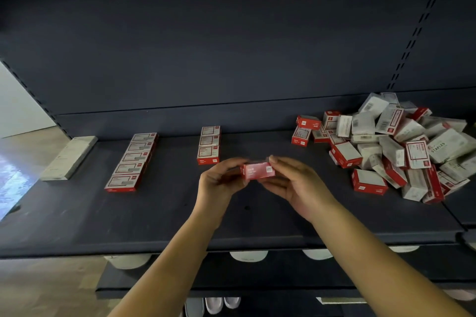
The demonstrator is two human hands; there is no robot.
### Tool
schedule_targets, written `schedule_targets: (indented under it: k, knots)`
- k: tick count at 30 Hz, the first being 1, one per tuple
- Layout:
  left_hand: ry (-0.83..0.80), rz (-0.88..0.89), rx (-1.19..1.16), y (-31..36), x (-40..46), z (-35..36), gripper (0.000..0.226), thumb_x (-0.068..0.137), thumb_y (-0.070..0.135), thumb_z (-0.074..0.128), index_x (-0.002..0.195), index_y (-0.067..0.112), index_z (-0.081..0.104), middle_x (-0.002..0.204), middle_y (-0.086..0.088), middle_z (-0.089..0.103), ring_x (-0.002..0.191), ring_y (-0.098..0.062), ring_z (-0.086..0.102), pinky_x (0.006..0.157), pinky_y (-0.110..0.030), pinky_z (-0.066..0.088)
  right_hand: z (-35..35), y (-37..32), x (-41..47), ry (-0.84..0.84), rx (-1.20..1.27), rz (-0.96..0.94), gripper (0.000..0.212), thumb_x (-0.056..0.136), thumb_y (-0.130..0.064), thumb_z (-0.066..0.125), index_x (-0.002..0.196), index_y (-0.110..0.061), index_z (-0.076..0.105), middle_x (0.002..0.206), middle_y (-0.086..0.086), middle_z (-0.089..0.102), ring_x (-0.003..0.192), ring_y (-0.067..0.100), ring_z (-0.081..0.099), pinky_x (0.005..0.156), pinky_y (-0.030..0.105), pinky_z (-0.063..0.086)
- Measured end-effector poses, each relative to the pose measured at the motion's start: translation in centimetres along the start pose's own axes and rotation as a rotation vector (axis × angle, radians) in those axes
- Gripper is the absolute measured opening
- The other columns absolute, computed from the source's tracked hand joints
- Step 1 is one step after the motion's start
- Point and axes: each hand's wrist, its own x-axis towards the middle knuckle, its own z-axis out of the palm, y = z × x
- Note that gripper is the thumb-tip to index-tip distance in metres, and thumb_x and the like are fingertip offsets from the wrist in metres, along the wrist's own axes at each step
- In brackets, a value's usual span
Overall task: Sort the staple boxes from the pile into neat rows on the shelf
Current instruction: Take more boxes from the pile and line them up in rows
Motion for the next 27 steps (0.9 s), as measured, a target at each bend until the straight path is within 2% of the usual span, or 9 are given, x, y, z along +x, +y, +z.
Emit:
schedule_targets:
  k: [2,5,7,9,12,15,22,27]
  knots:
    - [0.014,-0.014,-0.054,0.2,-0.2,-0.3,0.043,0.076,-0.023,0.055,0.098,0.013,0.067,0.094,-0.001,0.073,0.095,-0.016,0.067,0.078,-0.024,0.053,0.2,0.2,0.0,0.012,0.09,-0.013,0.04,0.073,-0.019,0.065,0.111,-0.006,0.06,0.104,0.012,0.068,0.093,0.02,0.068,0.074,0.027,0.057]
    - [0.109,-0.198,-0.419,0.4,-0.1,-0.9,0.046,0.078,-0.024,0.044,0.105,0.006,0.064,0.095,-0.011,0.071,0.093,-0.023,0.068,0.078,-0.028,0.056,0.4,0.6,-0.1,0.017,0.139,-0.054,0.035,0.075,-0.005,0.062,0.11,-0.01,0.059,0.098,0.007,0.071,0.093,0.018,0.068,0.078,0.028,0.057]
    - [0.139,-0.304,-0.562,0.3,-0.2,-1.3,0.037,0.086,-0.015,0.042,0.114,0.001,0.06,0.102,-0.018,0.069,0.094,-0.027,0.068,0.079,-0.03,0.057,0.5,0.8,-0.4,-0.005,0.169,-0.073,0.043,0.072,-0.002,0.061,0.113,-0.01,0.057,0.1,0.007,0.071,0.095,0.018,0.068,0.082,0.03,0.056]
    - [0.083,-0.365,-0.491,0.4,-0.5,-1.3,0.028,0.093,0.003,0.048,0.119,0.001,0.057,0.111,-0.019,0.066,0.1,-0.028,0.066,0.08,-0.032,0.057,0.6,1.0,-0.6,-0.011,0.181,-0.089,0.048,0.068,-0.003,0.062,0.115,-0.01,0.056,0.103,0.007,0.07,0.095,0.018,0.068,0.082,0.03,0.056]
    - [-0.001,-0.383,-0.402,0.5,-1.3,-0.8,0.037,0.085,0.022,0.057,0.116,0.002,0.061,0.11,-0.017,0.067,0.1,-0.025,0.066,0.081,-0.03,0.056,0.5,1.3,-0.8,-0.015,0.171,-0.114,0.049,0.066,-0.003,0.062,0.114,-0.01,0.057,0.108,0.008,0.068,0.097,0.018,0.067,0.08,0.029,0.056]
    - [0.01,-0.359,-0.415,0.8,-1.7,-0.5,0.035,0.075,0.019,0.063,0.108,0.006,0.064,0.102,-0.014,0.071,0.093,-0.023,0.068,0.081,-0.029,0.056,0.3,1.6,-0.9,-0.024,0.161,-0.122,0.048,0.066,-0.003,0.062,0.114,-0.01,0.058,0.112,0.01,0.067,0.099,0.019,0.066,0.081,0.029,0.056]
    - [0.049,-0.348,-0.455,0.6,-2.1,-0.2,0.032,0.073,0.012,0.063,0.104,0.005,0.065,0.1,-0.014,0.071,0.092,-0.023,0.069,0.081,-0.027,0.056,-0.3,1.8,-0.7,-0.042,0.081,-0.141,0.047,0.067,-0.003,0.064,0.113,-0.014,0.058,0.116,0.008,0.065,0.106,0.02,0.063,0.082,0.028,0.055]
    - [0.04,-0.324,-0.414,0.1,-2.2,-0.4,0.03,0.073,0.011,0.062,0.102,0.009,0.067,0.099,-0.012,0.072,0.094,-0.022,0.069,0.082,-0.026,0.055,-0.5,2.4,-0.7,0.008,-0.144,-0.192,0.035,0.081,0.004,0.06,0.108,-0.019,0.063,0.108,0.002,0.069,0.105,0.016,0.063,0.089,0.029,0.052]
